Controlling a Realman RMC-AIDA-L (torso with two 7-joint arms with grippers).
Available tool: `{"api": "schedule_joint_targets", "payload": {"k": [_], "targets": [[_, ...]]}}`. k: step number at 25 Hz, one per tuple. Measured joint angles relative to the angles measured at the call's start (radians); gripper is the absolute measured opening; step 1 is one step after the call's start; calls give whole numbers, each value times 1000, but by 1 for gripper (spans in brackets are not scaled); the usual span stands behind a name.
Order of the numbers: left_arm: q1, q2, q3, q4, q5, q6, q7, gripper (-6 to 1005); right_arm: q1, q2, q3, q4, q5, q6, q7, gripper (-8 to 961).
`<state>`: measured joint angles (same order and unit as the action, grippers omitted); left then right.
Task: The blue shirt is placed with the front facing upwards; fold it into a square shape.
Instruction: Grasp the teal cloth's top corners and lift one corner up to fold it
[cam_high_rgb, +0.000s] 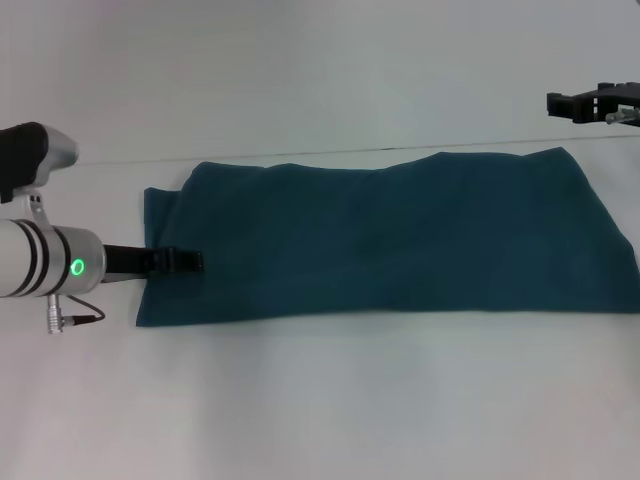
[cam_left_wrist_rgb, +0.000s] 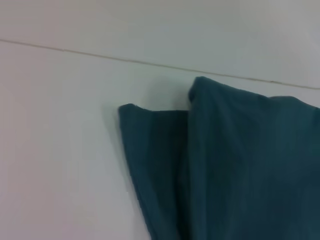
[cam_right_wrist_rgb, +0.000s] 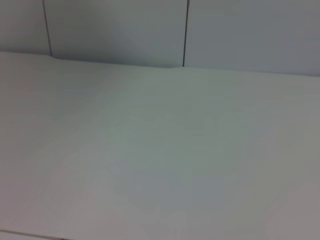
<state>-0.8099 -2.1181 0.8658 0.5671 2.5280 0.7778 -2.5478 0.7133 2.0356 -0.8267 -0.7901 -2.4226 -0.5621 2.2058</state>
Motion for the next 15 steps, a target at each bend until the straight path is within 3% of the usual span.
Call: {"api": "schedule_joint_targets", "payload": {"k": [6,15], "targets": [[-14,-8,0,-3,0,20,65,733,-3,2,0,0,-1,-1,0,767],[-19,-23,-8,12,0,9,113,373,-3,6,0,0,-1,-1,0,767]]}}
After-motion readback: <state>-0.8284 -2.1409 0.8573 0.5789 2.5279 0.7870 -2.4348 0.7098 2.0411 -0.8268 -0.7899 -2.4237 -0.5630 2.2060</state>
